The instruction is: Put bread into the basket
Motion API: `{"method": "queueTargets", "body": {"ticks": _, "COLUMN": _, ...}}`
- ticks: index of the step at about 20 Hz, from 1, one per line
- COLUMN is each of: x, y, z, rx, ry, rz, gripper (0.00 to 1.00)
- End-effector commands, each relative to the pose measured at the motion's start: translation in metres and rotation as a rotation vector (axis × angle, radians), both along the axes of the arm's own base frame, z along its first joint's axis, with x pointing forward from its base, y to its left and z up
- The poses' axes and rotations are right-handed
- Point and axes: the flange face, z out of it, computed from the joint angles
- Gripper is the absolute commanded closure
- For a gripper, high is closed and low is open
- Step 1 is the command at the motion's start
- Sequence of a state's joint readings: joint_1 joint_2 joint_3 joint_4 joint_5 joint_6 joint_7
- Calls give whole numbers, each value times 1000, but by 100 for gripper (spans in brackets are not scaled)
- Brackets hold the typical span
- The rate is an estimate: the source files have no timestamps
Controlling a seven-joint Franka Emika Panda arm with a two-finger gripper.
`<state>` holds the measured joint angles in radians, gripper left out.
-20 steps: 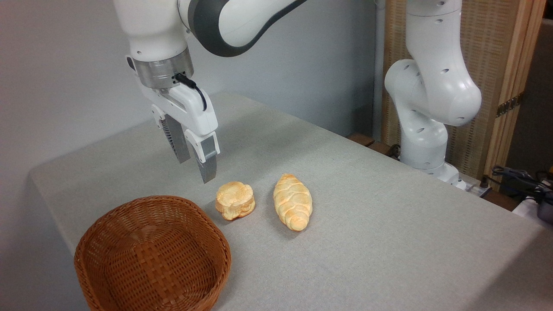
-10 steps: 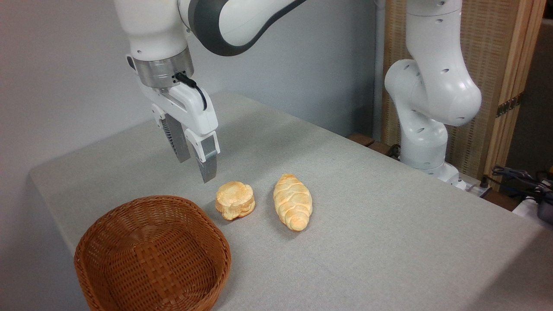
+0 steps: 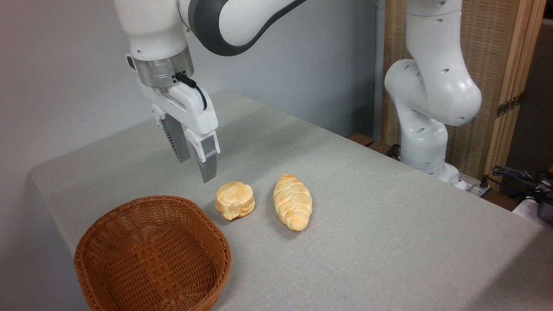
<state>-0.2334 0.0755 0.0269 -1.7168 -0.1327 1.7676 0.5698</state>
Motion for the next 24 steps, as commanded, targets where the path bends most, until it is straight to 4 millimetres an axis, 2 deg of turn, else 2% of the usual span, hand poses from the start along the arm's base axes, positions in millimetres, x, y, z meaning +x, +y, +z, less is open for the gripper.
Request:
{"method": "queueTargets", "body": {"ticks": 1, "x": -5, "y": 0, "z": 7, "rx": -15, "ry": 15, "rz": 3, "gripper": 0}}
{"method": "queueTargets", "body": {"ticks": 15, "x": -4, "y": 4, "z": 7, "rx": -11, "ry": 14, "rz": 5, "gripper": 0}}
{"method": "queueTargets", "body": {"ticks": 24, "x": 1, "y": 16, "z": 3, "rx": 0, "ry": 10, "rz": 12, "gripper": 0}}
